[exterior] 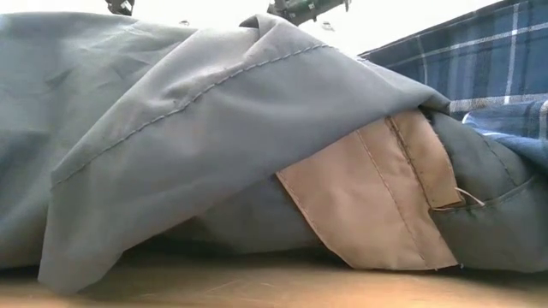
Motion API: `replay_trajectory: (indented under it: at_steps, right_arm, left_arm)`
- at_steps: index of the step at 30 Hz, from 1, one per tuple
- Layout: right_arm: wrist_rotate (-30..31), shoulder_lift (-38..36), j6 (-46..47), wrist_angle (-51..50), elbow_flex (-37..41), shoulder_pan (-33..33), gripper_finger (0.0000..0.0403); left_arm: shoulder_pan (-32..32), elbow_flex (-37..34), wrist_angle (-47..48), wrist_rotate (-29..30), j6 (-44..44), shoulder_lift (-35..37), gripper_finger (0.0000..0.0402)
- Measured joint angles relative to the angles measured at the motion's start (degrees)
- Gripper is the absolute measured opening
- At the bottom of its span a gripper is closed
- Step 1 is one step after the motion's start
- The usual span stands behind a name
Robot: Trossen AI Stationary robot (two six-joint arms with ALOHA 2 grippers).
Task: Sort clothes
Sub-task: Put the right white sock into the laundry bin, then put the white sock into the laundry bin
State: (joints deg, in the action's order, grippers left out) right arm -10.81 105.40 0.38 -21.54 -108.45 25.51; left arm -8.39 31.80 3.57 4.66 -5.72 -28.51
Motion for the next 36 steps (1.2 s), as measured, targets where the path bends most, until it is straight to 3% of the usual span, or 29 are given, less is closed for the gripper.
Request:
replay_trajectory:
  at_steps: [9, 16, 20, 27, 32, 36]
  right_arm:
    - [-0.06, -0.02, 0.61, -5.61, -0.69, 0.75, 0.0138]
    - [0.22, -0.01, 0.06, -6.39, -0.69, 1.09, 0.0188]
    - [-0.12, -0.62, 0.01, -10.48, -0.69, 1.08, 0.0200]
    - [-4.68, -3.31, -0.17, -17.41, -0.69, -0.67, 0.0203]
    - [-4.74, -5.76, -0.36, -22.07, -0.69, -2.34, 0.0203]
    - [-4.63, -7.04, -1.84, -26.73, -0.69, -4.32, 0.0203]
  left_arm:
    - [0.00, 0.02, 0.00, 0.01, 0.01, 0.00, 0.0162]
    - [-0.01, 0.02, 0.00, 0.02, 0.01, 0.00, 0.0162]
    - [0.01, 0.02, -0.01, -0.38, -1.68, 0.00, 0.0162]
    - [-1.11, 0.04, -0.76, -6.05, -4.47, -0.56, 0.0162]
    - [-5.30, 0.17, -3.42, -13.87, -5.01, -5.36, 0.0162]
    - [-9.12, 0.47, -4.49, -17.93, -14.05, -10.30, 0.0162]
